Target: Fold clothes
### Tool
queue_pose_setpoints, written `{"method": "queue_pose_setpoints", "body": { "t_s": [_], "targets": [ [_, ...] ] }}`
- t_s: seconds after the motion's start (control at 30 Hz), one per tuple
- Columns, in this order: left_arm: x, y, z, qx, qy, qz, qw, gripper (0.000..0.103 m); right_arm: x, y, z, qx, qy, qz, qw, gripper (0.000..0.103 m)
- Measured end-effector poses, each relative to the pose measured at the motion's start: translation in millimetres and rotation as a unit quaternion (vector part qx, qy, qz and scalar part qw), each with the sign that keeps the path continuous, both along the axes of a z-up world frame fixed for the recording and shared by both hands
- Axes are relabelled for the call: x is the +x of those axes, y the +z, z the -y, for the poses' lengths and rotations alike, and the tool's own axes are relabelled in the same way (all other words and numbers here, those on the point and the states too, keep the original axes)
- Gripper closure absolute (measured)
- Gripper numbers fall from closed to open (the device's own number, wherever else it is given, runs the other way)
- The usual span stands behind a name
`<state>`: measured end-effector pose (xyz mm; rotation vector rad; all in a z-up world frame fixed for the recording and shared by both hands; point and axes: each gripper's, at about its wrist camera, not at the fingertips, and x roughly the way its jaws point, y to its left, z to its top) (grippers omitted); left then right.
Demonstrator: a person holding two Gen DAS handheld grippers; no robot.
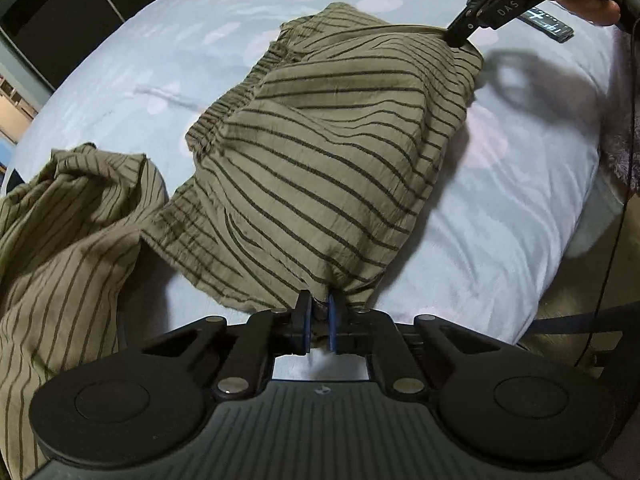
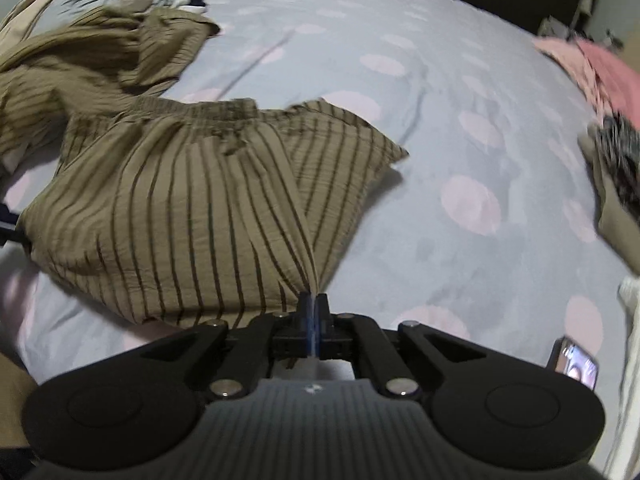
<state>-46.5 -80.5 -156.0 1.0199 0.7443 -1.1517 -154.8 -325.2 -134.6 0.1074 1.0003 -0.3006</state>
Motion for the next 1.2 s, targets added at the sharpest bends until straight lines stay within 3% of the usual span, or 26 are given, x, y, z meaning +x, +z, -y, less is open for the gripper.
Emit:
{"method": "queue_pose_setpoints", "body": {
  "t_s": [0.1,0.27,0.33,0.4,0.5,0.67,1.0,1.2],
  "targets": [
    [2,5,-4,-0.001,0.007,-0.007,1.0,0.089,1,0,0,0.004,-0.003,-0.002,1.0,0.099],
    [18,20,-19,-0.012,0.051,-0.002,0.9986,0.08,-6,15,12,0.011,-0.036,0.017,0.999,0.075],
    [31,31,-22,-0.04,0.084,-0.015,0.9955,0.07,-8,22,15,0.017,-0.047,0.032,0.998,0.073],
    [42,40,-25,-0.073,0.118,-0.027,0.9899,0.042,-9,29,18,0.025,-0.057,0.047,0.997,0.067],
    [60,47,-23,-0.108,0.162,-0.057,0.9792,0.041,-7,38,25,0.042,-0.068,0.072,0.994,0.053],
    [85,37,-11,-0.13,0.232,-0.121,0.9563,0.041,1,42,35,0.087,-0.085,0.102,0.987,0.032],
    [127,6,12,-0.141,0.322,-0.159,0.9227,0.041,31,22,45,0.12,-0.107,0.098,0.982,0.024],
    [139,-8,29,-0.137,0.336,-0.175,0.9152,0.041,48,9,60,0.142,-0.131,0.096,0.976,0.023]
  ]
}}
